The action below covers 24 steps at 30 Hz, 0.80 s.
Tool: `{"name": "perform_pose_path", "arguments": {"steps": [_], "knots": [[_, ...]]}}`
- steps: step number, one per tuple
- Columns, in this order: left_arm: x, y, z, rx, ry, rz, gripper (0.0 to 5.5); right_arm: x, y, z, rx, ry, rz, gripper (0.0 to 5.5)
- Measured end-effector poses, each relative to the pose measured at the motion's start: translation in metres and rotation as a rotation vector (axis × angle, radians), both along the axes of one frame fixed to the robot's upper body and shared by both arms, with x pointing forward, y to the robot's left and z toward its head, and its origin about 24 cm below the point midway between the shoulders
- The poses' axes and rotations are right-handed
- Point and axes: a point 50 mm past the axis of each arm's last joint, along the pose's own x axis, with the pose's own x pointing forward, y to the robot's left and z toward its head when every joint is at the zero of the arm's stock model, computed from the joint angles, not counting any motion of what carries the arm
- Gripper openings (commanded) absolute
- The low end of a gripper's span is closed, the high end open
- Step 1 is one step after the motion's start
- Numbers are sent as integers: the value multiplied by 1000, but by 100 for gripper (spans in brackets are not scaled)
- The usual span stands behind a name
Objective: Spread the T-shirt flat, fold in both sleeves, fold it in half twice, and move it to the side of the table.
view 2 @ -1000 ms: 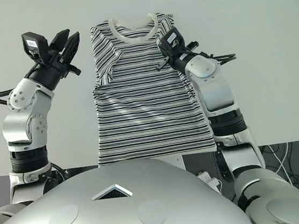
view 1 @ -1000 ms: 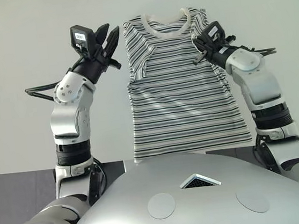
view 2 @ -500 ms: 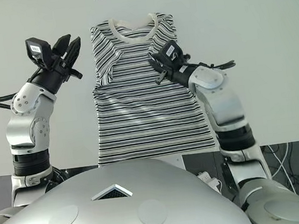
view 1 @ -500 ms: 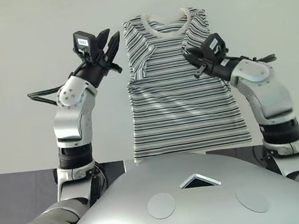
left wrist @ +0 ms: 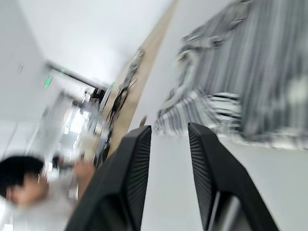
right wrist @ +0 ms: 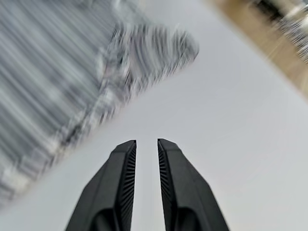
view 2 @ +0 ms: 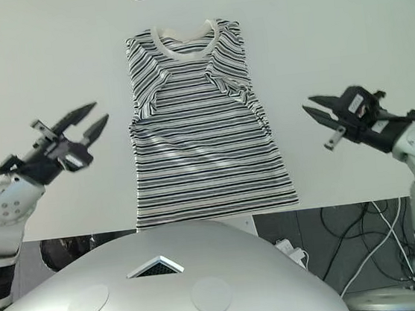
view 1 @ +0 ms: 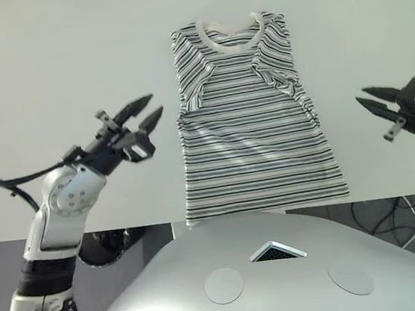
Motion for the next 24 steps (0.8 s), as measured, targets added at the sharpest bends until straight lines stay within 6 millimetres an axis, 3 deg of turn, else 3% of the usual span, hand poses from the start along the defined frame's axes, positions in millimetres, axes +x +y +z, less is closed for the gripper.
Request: {"name": "perform_pose_path", "arguments": {"steps": [4, 7, 10, 16, 24], "knots": [[-35, 14, -3, 160, 27, -249, 244, -34, 1, 10, -91, 109, 212, 176], [-54, 22, -13, 276, 23, -442, 291, -35, 2, 17, -153, 141, 288, 224], [-67, 24, -19, 356, -10, -641, 295, -30, 4, 16, -163, 143, 299, 229], [-66, 19, -21, 411, -93, -798, 295, -28, 11, 5, -145, 163, 290, 229], [-58, 7, -23, 383, -125, -849, 295, -26, 21, 3, -122, 135, 294, 229]]}}
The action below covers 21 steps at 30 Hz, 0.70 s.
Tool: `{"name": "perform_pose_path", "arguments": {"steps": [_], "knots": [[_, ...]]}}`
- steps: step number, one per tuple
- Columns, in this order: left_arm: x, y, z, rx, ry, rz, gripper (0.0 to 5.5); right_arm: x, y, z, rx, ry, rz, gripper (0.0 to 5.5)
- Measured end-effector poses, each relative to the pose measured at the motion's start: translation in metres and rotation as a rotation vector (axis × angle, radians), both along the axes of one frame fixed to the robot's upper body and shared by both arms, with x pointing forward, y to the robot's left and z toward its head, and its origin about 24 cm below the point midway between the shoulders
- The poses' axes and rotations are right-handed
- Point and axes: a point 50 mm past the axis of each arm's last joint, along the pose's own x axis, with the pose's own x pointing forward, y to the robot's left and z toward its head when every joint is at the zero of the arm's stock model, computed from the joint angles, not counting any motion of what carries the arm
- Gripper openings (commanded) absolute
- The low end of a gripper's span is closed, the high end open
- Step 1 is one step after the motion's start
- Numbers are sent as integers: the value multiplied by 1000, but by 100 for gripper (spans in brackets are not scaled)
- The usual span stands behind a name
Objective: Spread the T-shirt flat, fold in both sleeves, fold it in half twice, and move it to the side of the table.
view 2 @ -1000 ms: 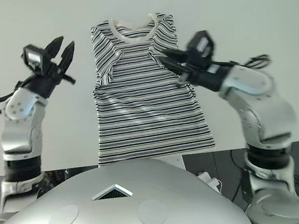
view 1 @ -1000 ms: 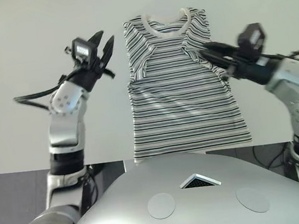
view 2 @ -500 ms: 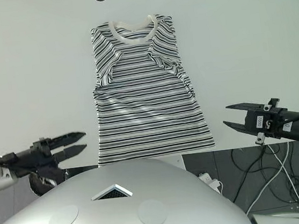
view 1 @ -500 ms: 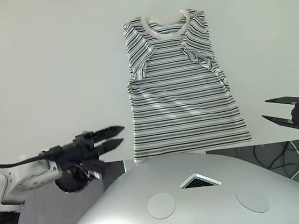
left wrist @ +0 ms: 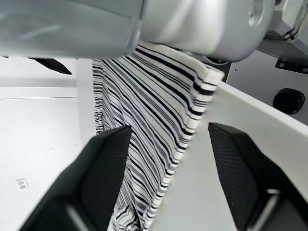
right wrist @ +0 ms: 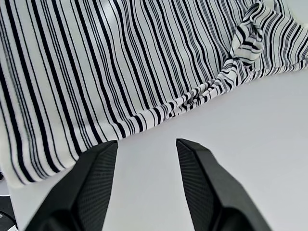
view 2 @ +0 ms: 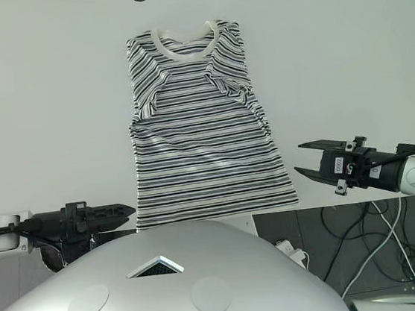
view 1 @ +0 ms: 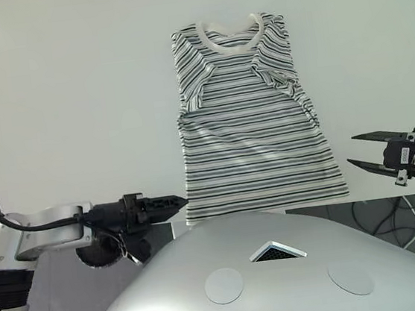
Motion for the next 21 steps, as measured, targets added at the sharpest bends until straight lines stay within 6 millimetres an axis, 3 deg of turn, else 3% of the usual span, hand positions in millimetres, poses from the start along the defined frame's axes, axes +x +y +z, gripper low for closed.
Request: {"name": "perform_pose_path", "arguments": {"steps": [21], "knots": [[-2, -17, -21, -50, 127, -47, 295, 11, 11, 5, 25, -57, 16, 229]]}}
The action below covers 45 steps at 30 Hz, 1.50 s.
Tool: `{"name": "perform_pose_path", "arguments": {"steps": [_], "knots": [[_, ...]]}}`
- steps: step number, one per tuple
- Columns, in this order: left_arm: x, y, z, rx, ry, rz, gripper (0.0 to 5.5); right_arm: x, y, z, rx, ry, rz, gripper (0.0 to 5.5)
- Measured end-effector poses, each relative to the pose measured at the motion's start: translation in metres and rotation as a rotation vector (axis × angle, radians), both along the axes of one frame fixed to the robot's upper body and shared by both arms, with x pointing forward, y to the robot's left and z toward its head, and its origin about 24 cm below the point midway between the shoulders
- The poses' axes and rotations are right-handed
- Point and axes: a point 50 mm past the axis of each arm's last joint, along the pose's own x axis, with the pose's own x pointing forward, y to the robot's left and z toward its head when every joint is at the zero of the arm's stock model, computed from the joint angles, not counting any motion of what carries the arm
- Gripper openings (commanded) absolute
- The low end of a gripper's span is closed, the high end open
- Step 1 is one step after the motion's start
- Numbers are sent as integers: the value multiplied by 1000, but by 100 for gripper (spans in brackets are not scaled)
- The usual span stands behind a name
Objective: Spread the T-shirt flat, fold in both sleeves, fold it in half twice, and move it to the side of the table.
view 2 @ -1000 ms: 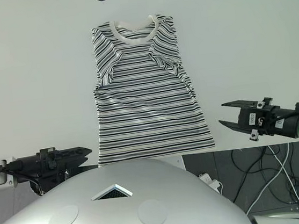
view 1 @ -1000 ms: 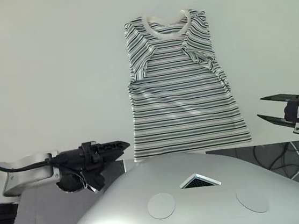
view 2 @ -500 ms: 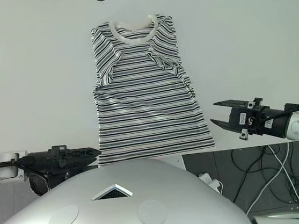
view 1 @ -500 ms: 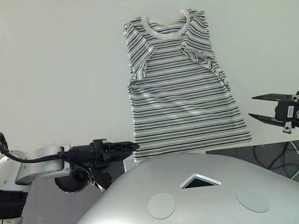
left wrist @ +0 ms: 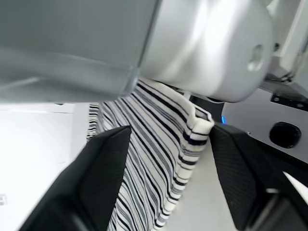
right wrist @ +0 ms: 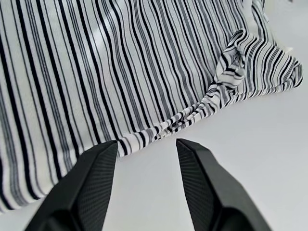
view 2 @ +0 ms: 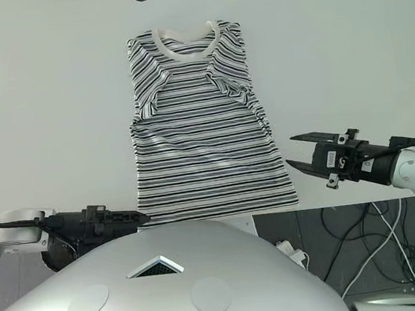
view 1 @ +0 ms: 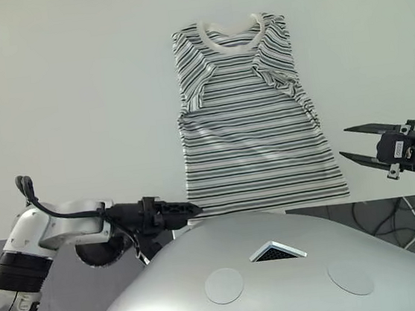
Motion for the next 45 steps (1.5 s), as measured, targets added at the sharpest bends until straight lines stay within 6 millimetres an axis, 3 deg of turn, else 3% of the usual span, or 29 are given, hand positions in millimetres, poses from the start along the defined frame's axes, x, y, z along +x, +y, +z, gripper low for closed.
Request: {"name": "perform_pose_path", "arguments": {"steps": [6, 13, 19, 27, 30, 37, 45], "knots": [[3, -1, -7, -34, -11, 37, 203, -3, -3, -6, -1, 23, -12, 232], [4, 0, -12, -39, -7, 51, 78, -19, -18, -16, -97, 79, -19, 232], [6, 1, -8, -69, -22, 58, 4, -28, -40, -29, -342, 80, 41, 232], [3, 2, -7, -73, -45, 94, 1, -10, -31, -31, -525, -116, 275, 232], [5, 4, -7, -67, -57, 108, 1, -23, -13, -30, -484, -130, 392, 232], [9, 7, -6, -40, -78, 114, 1, -53, 6, -26, -411, -105, 562, 232], [10, 7, -6, -32, -77, 101, 1, -48, 15, -28, -404, -146, 620, 232]]}}
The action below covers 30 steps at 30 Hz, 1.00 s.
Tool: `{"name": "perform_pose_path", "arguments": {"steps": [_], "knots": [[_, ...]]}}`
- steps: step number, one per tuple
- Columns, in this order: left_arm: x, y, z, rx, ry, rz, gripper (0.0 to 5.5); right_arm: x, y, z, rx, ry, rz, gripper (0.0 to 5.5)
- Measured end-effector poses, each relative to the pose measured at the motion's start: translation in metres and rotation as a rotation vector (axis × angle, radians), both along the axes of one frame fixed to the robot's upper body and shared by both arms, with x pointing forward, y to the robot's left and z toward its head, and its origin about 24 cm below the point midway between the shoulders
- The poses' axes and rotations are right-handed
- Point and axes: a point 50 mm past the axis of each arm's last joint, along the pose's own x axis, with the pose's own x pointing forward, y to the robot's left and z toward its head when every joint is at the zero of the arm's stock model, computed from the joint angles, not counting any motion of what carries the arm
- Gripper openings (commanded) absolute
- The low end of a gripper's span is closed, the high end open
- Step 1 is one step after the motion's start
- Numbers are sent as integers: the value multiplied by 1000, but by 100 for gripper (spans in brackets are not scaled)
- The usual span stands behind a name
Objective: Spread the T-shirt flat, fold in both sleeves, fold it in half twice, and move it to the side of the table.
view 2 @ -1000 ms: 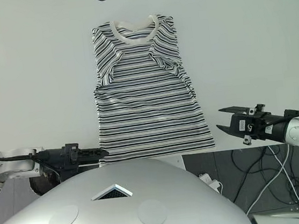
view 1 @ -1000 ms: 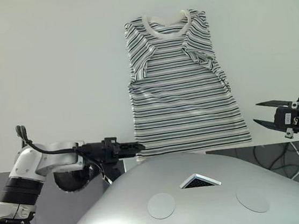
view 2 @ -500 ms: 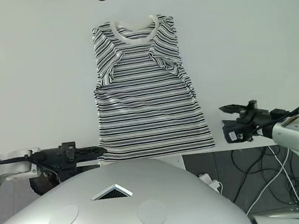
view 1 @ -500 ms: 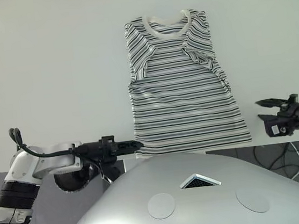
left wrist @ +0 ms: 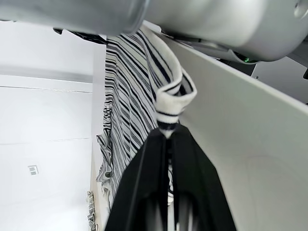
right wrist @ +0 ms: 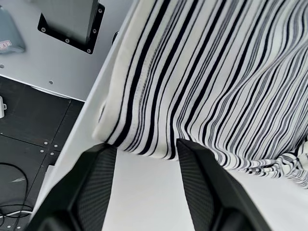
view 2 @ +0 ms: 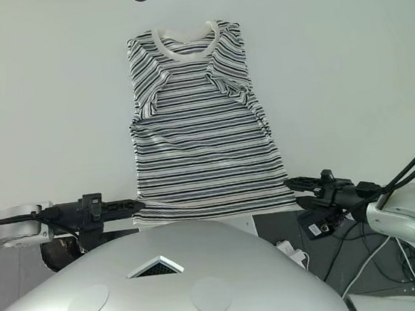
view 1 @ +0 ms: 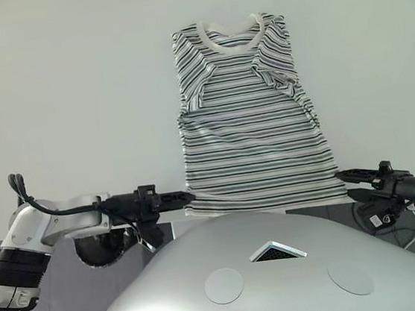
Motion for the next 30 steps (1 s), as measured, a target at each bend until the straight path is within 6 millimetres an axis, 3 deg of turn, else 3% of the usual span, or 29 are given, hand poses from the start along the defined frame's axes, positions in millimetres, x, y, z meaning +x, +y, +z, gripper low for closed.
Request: {"name": "perform_pose_path", "arguments": {"steps": [7, 20, 30], "knots": [[1, -1, 0, 5, -4, -1, 1, 10, 11, -4, 31, -37, 51, 232], [9, -2, 3, 26, -5, 47, 0, 4, 16, 5, 37, 58, 46, 3], [6, -1, 7, 39, 113, 122, 0, 14, 16, 8, 85, 12, -35, 3]]}}
